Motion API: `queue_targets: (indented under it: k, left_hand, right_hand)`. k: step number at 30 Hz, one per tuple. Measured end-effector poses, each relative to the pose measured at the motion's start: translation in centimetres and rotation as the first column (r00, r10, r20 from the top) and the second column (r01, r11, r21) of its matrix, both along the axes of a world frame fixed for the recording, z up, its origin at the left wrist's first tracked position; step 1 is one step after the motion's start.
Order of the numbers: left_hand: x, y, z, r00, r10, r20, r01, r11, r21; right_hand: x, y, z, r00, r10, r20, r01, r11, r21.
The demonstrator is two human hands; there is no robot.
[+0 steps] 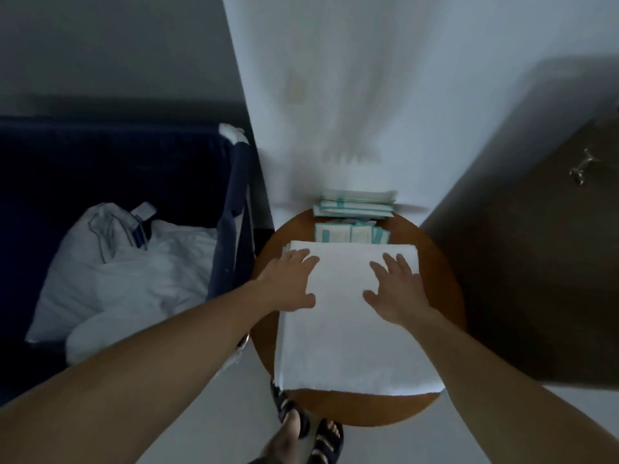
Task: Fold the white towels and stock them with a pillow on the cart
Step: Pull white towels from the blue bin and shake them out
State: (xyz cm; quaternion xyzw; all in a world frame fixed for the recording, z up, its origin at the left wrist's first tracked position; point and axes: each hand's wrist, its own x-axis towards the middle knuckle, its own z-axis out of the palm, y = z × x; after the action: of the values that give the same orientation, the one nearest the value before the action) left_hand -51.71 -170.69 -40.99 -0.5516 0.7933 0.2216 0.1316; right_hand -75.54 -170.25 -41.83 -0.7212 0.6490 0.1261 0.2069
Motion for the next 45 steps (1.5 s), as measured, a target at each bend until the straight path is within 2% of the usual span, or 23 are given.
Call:
queue_targets:
  k: [3,6,9,12,16,20,26,32,39,43,45]
  left_hand:
    - [2.1,2.2,2.3,0.998,0.061,-0.009,-0.061,0.997,-0.05]
    - [5.3,3.3,5.5,0.977,0.207,-0.051,-0.213,0.966,-0.149]
    - [9.9,4.6,8.6,0.945,0.326,-0.038,-0.328,0.931,-0.16]
    - [16.4,6.1,9.7,0.876,0.481,-0.039,-0.48,0.862,-0.16]
    - [25.6,9.1,8.4,0.781,0.622,-0.049,-0.624,0.774,-0.112]
    - [33.9,11.7,5.3,0.716,0.698,0.007,-0.697,0.716,-0.027]
    - [45.6,11.8,-0.3,0.653,0.757,0.035,-0.754,0.645,0.121]
    - [51.9,9.3,-6.7,0.675,0.736,0.048,-0.726,0.651,0.223]
    - [53.4,7.1,-13.1,0.723,0.688,0.065,-0.659,0.658,0.364]
    - [52.9,6.3,-14.3,0.75,0.659,0.05,-0.62,0.675,0.399]
    - [52.4,5.9,-14.0,0.756,0.653,0.035,-0.609,0.684,0.402]
  right_hand:
    - [2.5,0.0,3.1,0.995,0.061,0.08,-0.056,0.996,-0.066]
    - [6.1,-0.2,5.8,0.981,0.122,0.149,-0.102,0.986,-0.135]
    - [11.1,0.3,8.0,0.945,0.223,0.239,-0.182,0.966,-0.183]
    - [17.2,0.9,9.9,0.89,0.361,0.28,-0.307,0.927,-0.217]
    - [25.5,1.2,10.5,0.832,0.472,0.291,-0.439,0.882,-0.174]
    - [34.2,1.1,7.1,0.83,0.488,0.27,-0.511,0.859,0.018]
    - [46.5,0.8,-1.4,0.874,0.442,0.203,-0.484,0.826,0.288]
    - [52.6,-0.5,-11.0,0.938,0.32,0.13,-0.345,0.849,0.399]
    - [53.0,-0.1,-18.9,0.956,0.287,0.053,-0.282,0.861,0.423]
    - [53.0,-0.1,-20.7,0.956,0.291,0.026,-0.279,0.883,0.377]
    - [52.9,-0.4,-20.2,0.966,0.249,0.064,-0.255,0.9,0.354]
